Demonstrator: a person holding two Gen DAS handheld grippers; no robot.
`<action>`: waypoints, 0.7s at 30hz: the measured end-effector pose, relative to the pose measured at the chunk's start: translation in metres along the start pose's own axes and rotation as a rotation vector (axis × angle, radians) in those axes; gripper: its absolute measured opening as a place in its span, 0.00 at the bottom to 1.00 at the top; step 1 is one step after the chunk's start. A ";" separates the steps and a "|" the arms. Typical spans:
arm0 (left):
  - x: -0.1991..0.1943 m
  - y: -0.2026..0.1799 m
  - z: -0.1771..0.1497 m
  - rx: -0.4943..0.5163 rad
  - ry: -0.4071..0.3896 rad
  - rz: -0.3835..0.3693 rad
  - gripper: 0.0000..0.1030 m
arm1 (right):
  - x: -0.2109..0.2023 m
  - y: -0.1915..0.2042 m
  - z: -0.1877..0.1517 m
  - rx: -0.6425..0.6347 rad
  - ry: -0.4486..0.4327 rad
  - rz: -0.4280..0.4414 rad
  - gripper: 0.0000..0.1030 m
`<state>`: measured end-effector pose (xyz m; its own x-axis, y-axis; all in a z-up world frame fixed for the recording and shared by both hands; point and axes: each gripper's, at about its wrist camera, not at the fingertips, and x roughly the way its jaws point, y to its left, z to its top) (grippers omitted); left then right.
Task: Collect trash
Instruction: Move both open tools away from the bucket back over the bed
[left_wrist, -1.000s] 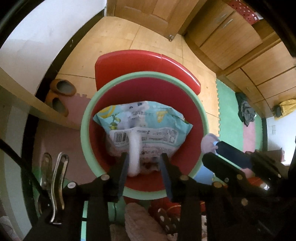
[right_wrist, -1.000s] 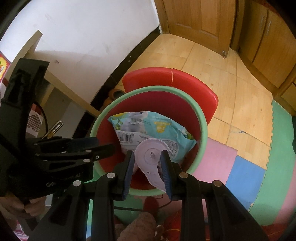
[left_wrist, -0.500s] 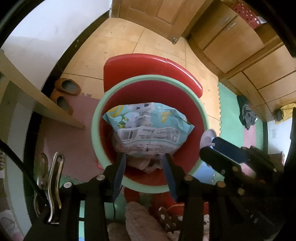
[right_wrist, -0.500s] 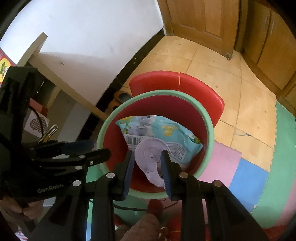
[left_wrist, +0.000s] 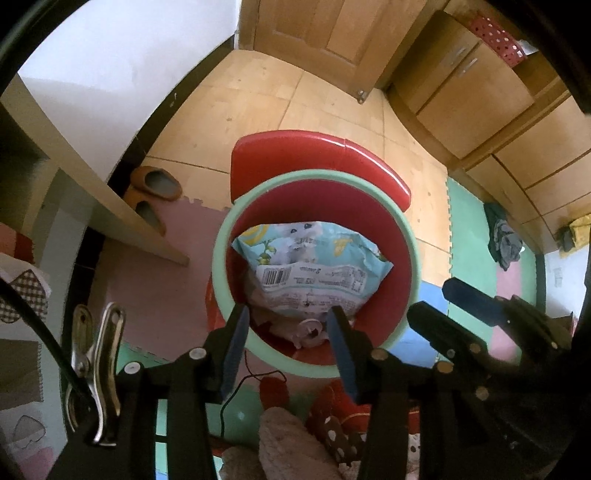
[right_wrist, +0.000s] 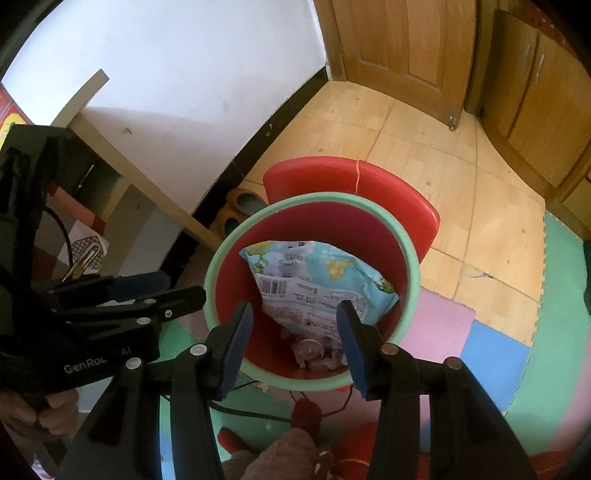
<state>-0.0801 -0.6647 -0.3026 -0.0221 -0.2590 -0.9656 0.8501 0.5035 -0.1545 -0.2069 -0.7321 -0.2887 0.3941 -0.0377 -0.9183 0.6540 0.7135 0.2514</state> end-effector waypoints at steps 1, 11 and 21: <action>-0.002 -0.001 0.000 0.003 -0.003 0.001 0.45 | -0.002 0.001 0.000 -0.002 -0.003 0.000 0.47; -0.033 0.000 -0.003 -0.016 -0.042 0.006 0.45 | -0.026 0.015 0.001 -0.028 -0.027 -0.005 0.47; -0.068 0.006 -0.015 -0.045 -0.071 0.023 0.45 | -0.053 0.034 0.000 -0.054 -0.057 0.015 0.47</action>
<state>-0.0815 -0.6320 -0.2414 0.0355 -0.3040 -0.9520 0.8253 0.5461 -0.1436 -0.2054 -0.7060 -0.2317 0.4410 -0.0657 -0.8951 0.6123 0.7512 0.2465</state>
